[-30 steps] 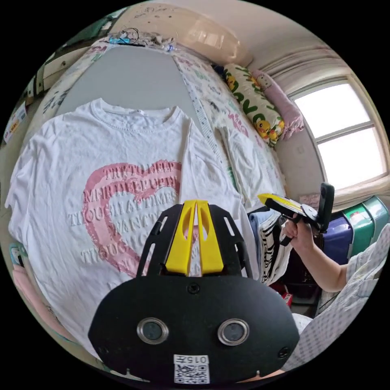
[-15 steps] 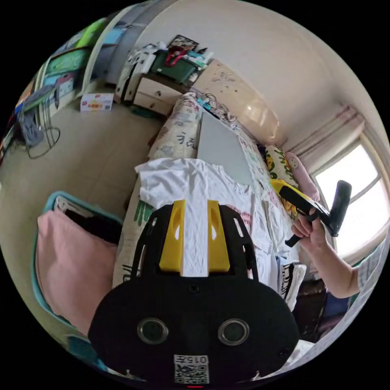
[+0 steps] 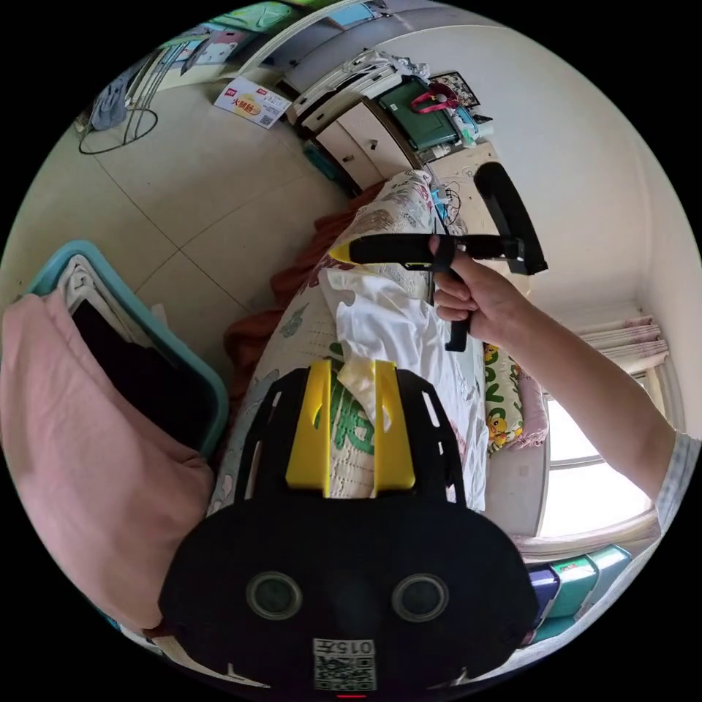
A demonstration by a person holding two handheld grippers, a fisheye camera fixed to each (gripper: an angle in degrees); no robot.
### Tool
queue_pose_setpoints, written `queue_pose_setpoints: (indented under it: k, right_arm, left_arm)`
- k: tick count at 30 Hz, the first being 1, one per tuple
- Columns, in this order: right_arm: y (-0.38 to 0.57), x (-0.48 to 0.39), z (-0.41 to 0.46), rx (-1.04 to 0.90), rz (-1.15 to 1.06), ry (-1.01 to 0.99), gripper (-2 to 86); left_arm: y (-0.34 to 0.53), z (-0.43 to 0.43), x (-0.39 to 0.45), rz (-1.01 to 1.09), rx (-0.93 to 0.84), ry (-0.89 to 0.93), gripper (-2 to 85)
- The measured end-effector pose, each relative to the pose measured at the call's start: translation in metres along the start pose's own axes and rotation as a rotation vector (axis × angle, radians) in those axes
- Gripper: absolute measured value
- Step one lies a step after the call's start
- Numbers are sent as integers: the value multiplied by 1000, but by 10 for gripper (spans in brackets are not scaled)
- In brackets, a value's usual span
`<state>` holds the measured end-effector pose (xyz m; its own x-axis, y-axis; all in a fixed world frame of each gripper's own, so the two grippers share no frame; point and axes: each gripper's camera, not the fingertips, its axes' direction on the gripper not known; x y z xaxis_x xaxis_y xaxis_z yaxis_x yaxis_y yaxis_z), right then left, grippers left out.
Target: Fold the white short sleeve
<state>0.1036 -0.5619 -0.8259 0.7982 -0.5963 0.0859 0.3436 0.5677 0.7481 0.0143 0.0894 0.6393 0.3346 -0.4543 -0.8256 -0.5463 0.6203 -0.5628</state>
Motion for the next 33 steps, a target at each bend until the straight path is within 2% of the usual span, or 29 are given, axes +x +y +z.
queue_pose_setpoints:
  k: [2,5,9,13,17,21,26,31,33]
  right_arm:
    - [-16,9,22,-128,-50,43,91]
    - [-20,28,21,-159,-38,25,29]
    - [-12,49,-9,-113,-49,-50,-3]
    - [23,89,-86,114,24,-114,-9]
    - [108,128,-177,388,111,-231,-10]
    - [202,152,-220,482,211,-274,-10]
    - [322,160,-227,439,404,-256,-5]
    - [375,166,-210,343,603,-124,49]
    - [381,164,-216,356,603,-141,73]
  left_arm:
    - [2,12,-7,0,-19,-6,76]
    - [8,16,-11,8,-11,-40,52]
    - [14,21,-17,0,-21,-20,21]
    - [19,14,-9,40,34,-49,9]
    - [28,9,19,165,67,-63,6]
    - [44,11,57,335,63,-76,7]
    - [80,46,105,544,-91,-83,11]
    - [107,86,116,574,-272,-108,29]
    - [111,90,122,589,-290,-124,49]
